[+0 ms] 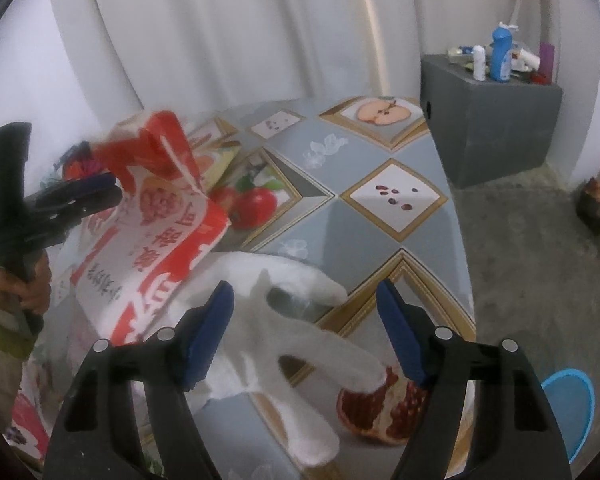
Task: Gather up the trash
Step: 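Grasp the red paper bag with the left tool while the right tool grasps the white glove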
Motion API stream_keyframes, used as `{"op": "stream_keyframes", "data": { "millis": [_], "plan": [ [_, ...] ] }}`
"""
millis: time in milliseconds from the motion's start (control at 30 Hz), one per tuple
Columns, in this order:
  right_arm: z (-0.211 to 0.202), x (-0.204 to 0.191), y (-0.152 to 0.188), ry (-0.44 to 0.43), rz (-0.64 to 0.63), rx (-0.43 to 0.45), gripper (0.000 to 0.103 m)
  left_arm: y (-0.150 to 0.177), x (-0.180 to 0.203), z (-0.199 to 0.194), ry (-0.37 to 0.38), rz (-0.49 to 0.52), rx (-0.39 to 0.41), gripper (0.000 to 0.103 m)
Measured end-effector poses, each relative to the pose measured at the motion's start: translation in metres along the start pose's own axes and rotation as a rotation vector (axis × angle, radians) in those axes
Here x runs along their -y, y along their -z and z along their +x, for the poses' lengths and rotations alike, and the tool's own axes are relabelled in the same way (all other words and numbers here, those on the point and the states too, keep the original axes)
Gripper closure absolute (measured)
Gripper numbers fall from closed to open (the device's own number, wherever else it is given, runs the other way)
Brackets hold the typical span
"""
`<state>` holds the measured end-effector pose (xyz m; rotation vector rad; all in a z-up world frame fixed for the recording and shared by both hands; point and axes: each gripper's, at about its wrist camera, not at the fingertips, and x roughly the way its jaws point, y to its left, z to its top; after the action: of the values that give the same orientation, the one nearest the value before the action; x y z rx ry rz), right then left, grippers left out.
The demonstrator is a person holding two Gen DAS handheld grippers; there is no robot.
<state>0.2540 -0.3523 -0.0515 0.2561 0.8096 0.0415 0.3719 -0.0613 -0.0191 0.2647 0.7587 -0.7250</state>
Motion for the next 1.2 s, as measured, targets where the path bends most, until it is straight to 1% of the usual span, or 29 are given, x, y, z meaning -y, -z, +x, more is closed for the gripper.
{"op": "stream_keyframes", "data": {
  "millis": [33,100,200,300,367,600,800,1000,1200],
  "plan": [
    [0.002,0.001,-0.001,-0.008,0.003,-0.002,0.035,0.000,0.000,0.001,0.004,0.003,-0.003,0.043],
    [0.006,0.001,-0.002,-0.023,0.010,-0.008,0.036,0.001,0.001,0.004,0.011,0.009,-0.007,0.049],
    [0.015,0.000,-0.003,-0.026,0.003,-0.027,0.040,0.003,0.000,0.007,0.018,0.008,-0.017,0.057],
    [0.017,-0.002,-0.003,-0.027,-0.012,-0.026,0.043,0.005,0.001,0.007,0.024,0.011,-0.020,0.065],
    [0.018,-0.004,-0.003,-0.020,-0.024,-0.029,0.045,0.006,0.001,0.007,0.026,0.015,-0.021,0.070],
    [0.019,-0.012,0.000,0.031,-0.084,-0.038,0.056,0.011,0.005,0.007,0.026,0.031,-0.027,0.084],
    [0.019,-0.014,0.000,0.051,-0.100,-0.039,0.068,0.012,0.008,0.004,0.025,0.025,-0.024,0.091],
    [0.020,-0.015,0.000,0.061,-0.108,-0.042,0.086,0.014,0.012,0.001,0.024,0.022,-0.023,0.096],
    [0.020,-0.015,0.000,0.055,-0.096,-0.041,0.093,0.014,0.012,-0.002,0.026,0.011,-0.015,0.100]
  ]
}}
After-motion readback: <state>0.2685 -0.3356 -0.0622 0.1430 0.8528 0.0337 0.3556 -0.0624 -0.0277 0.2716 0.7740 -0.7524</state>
